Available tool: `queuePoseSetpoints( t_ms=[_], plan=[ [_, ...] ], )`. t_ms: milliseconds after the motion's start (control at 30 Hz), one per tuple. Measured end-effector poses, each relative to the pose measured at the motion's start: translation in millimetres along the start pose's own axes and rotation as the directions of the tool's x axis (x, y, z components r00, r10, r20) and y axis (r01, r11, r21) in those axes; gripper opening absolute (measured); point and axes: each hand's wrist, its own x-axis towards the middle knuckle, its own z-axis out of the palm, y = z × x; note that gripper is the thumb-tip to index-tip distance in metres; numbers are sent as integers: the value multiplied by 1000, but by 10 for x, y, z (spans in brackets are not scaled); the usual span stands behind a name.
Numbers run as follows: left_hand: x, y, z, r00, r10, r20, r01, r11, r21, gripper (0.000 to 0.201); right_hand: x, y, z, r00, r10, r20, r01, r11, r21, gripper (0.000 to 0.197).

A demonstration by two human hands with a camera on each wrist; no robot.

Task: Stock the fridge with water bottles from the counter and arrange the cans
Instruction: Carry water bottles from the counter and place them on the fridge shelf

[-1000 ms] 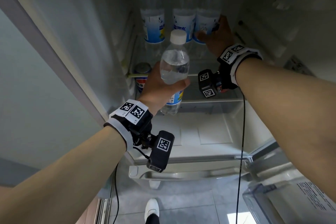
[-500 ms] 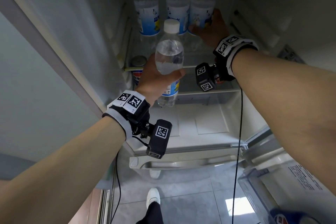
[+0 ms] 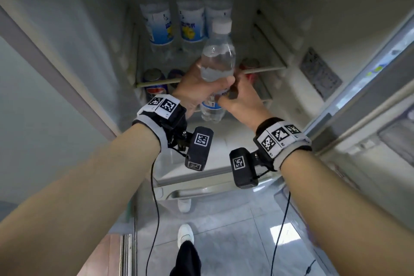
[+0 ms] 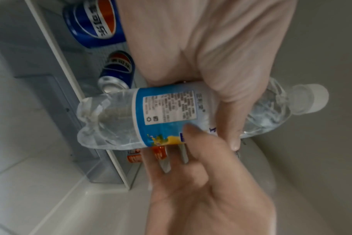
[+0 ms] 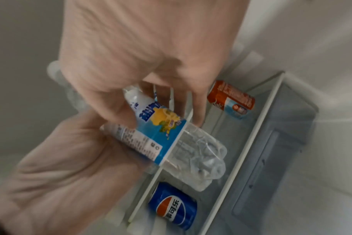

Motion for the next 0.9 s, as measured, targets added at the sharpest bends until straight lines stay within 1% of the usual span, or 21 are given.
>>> queuePoseSetpoints(
  t_ms=[33,67,133,167,233,267,300,367,400,433,467,500,533,633,700,767,833,900],
  plan=[
    [48,11,56,1000,2,23,-1,1000,-21,46,-14,-17,-61,1000,-4,-6,4,1000,-23,58],
    [106,24,110,999,4,53,-2,999,-39,52,3,-24,-121,999,-3,-43,0,998,-58,64],
    [212,64,201,994,9,109,-5,999,-38,65,29,-67,-244,988,-8,-154,-11,992,-122,63],
    [261,100,240,990,16,139,-12,999,-32,67,50,-87,-298,976,-8,-218,-19,993,-117,60],
    [391,145,274,987,23,161,-19,999,-29,59,122,-122,-381,941,-16,-339,9,1000,-23,52],
    [453,156,268,989,34,146,-30,999,-30,52,161,-145,-412,920,-27,-390,37,999,17,50],
    [521,160,244,994,46,101,-44,999,-21,45,211,-171,-440,899,-40,-435,63,997,39,48],
    [619,126,162,998,52,-43,-51,998,24,26,322,-220,-489,869,-32,-494,77,994,71,48],
    [663,85,110,991,47,-128,-42,998,39,21,380,-249,-504,858,-28,-513,77,994,75,49],
    [690,48,61,978,36,-207,-24,998,60,22,452,-268,-513,848,-28,-530,76,995,70,50],
    [735,-5,7,963,20,-268,7,995,99,27,513,-297,-514,841,-31,-541,73,996,57,50],
    [773,-39,-28,954,10,-299,38,987,155,33,583,-323,-510,837,-42,-546,70,997,31,50],
    [826,-73,-61,953,1,-304,69,973,222,37,653,-353,-501,839,-53,-541,63,998,1,51],
    [946,-103,-122,972,-27,-232,119,912,393,43,913,-374,-489,858,-65,-510,58,998,-30,53],
    [1003,-109,-176,976,-58,-208,153,866,476,47,1097,-355,-476,850,-38,-525,29,999,-24,56],
    [1025,-112,-234,976,-90,-196,180,843,507,53,1279,-336,-471,834,-34,-551,33,999,-12,59],
    [1018,-103,-278,975,-114,-189,194,852,486,61,1423,-319,-479,822,-35,-569,44,999,2,58],
    [1041,-94,-321,976,-118,-181,192,860,472,60,1564,-294,-500,827,-61,-559,67,998,-10,58]
  ],
)
